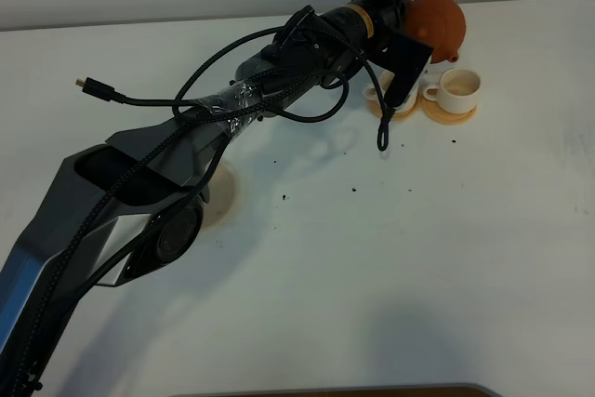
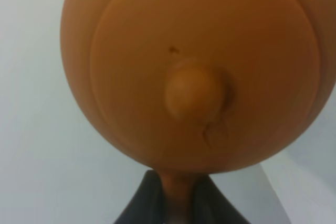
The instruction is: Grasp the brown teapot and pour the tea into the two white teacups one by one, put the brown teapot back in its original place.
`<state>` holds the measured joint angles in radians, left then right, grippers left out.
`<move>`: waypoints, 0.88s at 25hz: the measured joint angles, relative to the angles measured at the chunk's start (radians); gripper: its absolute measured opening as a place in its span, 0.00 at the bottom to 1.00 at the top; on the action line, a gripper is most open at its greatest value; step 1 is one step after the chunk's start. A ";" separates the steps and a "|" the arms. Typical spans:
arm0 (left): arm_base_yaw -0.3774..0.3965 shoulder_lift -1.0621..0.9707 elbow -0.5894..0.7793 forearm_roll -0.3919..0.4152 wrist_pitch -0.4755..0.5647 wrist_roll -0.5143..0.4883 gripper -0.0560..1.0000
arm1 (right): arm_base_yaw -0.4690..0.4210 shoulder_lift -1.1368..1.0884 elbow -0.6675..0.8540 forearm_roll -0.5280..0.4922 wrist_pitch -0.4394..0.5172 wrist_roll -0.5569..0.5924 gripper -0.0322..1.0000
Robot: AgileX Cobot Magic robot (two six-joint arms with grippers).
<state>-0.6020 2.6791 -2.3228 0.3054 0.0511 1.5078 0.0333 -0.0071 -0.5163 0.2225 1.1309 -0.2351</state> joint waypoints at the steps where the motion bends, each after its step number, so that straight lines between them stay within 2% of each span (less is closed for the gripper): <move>1: 0.000 0.000 0.000 0.001 0.000 0.000 0.19 | 0.000 0.000 0.000 0.000 0.000 0.000 0.26; 22: -0.012 0.000 0.000 0.052 -0.016 0.003 0.19 | 0.000 0.000 0.000 0.000 0.000 0.000 0.26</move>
<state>-0.6137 2.6791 -2.3228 0.3572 0.0353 1.5110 0.0333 -0.0071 -0.5163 0.2225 1.1309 -0.2351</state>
